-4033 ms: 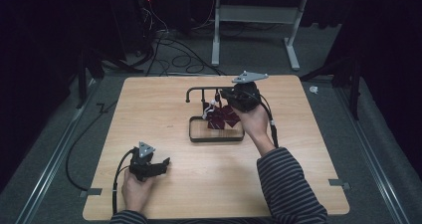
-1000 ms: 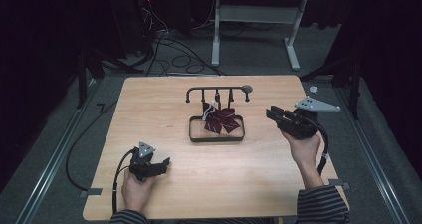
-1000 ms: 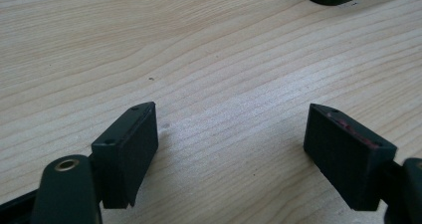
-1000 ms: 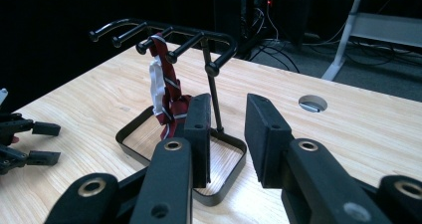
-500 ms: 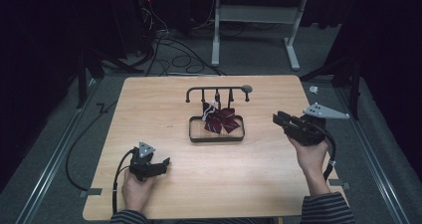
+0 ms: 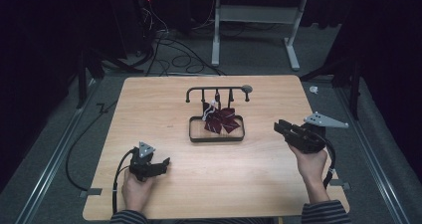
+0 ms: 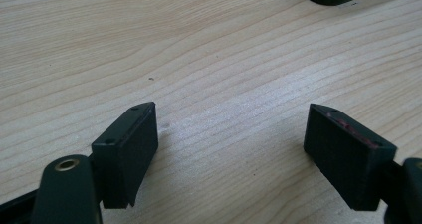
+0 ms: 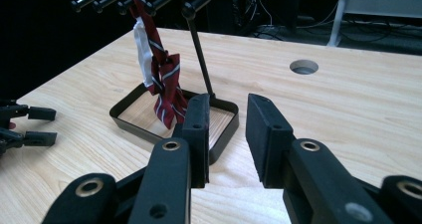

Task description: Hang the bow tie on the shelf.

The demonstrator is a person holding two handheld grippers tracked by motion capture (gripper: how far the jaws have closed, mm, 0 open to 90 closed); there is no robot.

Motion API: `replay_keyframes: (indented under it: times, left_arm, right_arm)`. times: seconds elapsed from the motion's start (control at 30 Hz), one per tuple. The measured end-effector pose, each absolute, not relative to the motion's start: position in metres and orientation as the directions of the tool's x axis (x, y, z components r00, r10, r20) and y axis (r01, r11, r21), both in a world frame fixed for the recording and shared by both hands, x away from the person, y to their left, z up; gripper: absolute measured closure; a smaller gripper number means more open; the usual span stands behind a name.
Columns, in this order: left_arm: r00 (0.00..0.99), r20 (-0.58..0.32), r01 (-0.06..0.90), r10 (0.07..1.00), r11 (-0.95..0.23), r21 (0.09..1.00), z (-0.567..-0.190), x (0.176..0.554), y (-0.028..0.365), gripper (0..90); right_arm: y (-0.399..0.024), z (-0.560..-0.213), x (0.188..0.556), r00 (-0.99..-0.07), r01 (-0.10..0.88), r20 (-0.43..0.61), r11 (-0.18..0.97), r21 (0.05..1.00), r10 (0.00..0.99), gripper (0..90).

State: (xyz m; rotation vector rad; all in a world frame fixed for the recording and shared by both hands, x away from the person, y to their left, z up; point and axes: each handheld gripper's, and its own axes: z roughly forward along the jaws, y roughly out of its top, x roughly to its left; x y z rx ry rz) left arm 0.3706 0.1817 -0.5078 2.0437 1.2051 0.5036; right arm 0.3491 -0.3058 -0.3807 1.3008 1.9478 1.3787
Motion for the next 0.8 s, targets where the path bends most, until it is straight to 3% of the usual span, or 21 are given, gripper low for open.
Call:
replay_keyframes:
  times: [0.8]
  left_arm:
    - [0.490,-0.020,0.598,0.871,-0.319,0.735,-0.508,0.371,0.182,21.9]
  right_arm:
    - [-0.302,-0.428,0.341,-0.439,0.514,0.218,0.045,0.857,0.872,72.5]
